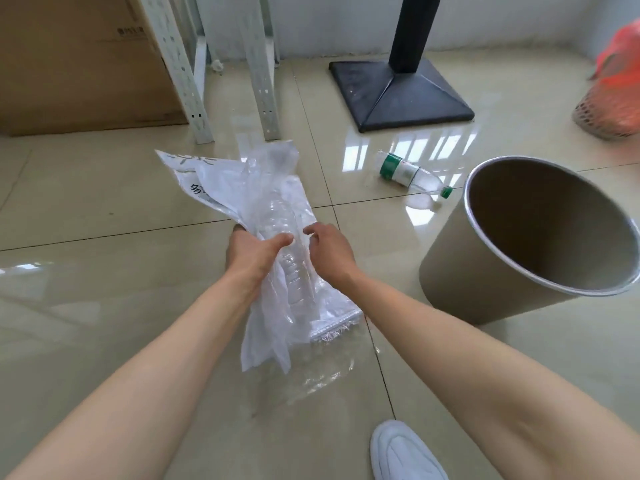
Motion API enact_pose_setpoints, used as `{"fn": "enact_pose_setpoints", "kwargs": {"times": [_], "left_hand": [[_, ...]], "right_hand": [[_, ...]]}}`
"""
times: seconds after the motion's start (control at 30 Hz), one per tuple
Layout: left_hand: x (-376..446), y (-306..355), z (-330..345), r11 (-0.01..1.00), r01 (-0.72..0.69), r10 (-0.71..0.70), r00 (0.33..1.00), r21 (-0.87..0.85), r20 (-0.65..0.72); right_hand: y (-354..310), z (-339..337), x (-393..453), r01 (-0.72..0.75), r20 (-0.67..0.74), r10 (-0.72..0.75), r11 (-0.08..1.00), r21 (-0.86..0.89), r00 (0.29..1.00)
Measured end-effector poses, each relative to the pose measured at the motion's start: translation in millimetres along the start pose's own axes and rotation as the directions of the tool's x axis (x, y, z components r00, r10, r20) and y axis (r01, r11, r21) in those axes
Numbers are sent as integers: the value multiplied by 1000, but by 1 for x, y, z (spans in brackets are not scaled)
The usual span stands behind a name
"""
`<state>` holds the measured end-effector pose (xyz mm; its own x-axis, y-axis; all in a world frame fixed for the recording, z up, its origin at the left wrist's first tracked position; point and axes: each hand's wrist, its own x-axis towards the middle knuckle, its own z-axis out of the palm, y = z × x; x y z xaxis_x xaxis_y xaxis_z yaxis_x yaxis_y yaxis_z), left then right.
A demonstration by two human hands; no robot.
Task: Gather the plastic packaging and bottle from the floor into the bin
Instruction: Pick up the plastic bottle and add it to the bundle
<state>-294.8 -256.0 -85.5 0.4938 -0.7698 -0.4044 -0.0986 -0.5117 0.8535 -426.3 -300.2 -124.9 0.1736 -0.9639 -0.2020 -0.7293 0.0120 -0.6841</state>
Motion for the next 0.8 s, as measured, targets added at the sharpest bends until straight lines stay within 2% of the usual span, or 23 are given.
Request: {"fn": "enact_pose_setpoints", "kwargs": {"times": [0.13, 0.27, 0.8], "left_hand": [[6, 23, 25, 1000, -8, 7, 1000, -27, -22], [16, 38, 49, 999, -11, 11, 1000, -50, -10], [75, 65, 124, 981, 18, -13, 1000, -192, 25]], "right_hand": [[21, -56, 33, -104, -120, 93, 991, -86, 988], [39, -86, 59, -173, -138, 158, 979, -106, 978], [102, -97, 142, -368, -229, 334, 921, -125, 914]]}}
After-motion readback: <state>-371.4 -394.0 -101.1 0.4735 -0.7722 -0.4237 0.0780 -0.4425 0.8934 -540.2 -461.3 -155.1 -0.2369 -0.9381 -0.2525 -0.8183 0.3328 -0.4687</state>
